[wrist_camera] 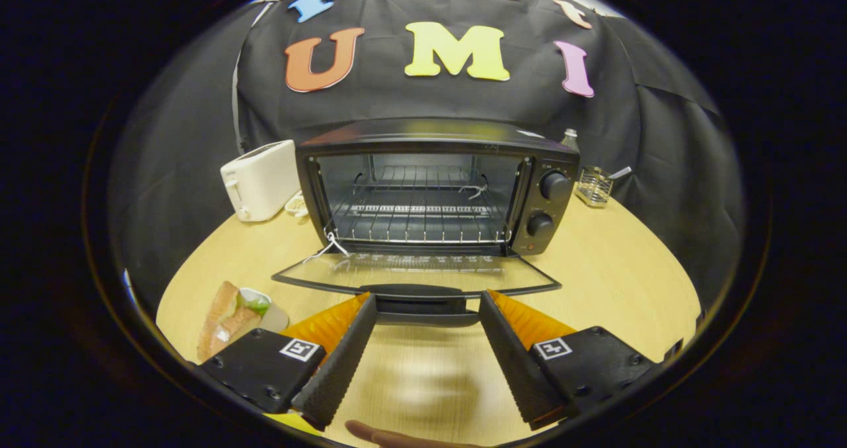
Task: Open the toaster oven, put the food inside, and close the toaster oven door.
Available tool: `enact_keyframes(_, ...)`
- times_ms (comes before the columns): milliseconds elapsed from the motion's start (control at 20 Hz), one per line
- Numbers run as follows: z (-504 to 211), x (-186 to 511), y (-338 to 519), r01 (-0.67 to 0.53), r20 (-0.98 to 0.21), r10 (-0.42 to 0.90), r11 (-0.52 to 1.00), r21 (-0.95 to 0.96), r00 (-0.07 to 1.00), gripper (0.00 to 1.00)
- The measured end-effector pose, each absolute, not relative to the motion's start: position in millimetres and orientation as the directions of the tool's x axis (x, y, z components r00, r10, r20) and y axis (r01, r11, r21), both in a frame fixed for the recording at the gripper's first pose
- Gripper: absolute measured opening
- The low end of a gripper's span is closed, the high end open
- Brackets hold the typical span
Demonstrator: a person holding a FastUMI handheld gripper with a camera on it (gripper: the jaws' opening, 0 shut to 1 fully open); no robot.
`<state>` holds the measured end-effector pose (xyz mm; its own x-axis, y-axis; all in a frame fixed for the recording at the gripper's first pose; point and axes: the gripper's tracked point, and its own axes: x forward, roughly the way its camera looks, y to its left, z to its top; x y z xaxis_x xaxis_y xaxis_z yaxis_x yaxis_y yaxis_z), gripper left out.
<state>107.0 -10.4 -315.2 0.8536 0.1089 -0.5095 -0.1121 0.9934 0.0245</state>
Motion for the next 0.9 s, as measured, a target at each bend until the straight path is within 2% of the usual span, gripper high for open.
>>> enact_keyframes(500, -336.2, 88.6, -14.1, -0.130, -0.560, 0.154, 0.988, 0.082, 0.814, 1.00)
enact_keyframes(700, -326.6, 76.2, -0.6, -0.177, -0.555, 0.193, 0.981, 0.084, 0.809, 1.00)
enact_keyframes(900, -303.6, 59.2, 26.6, -0.285, -0.535, 0.279, 0.956, 0.074, 0.797, 1.00)
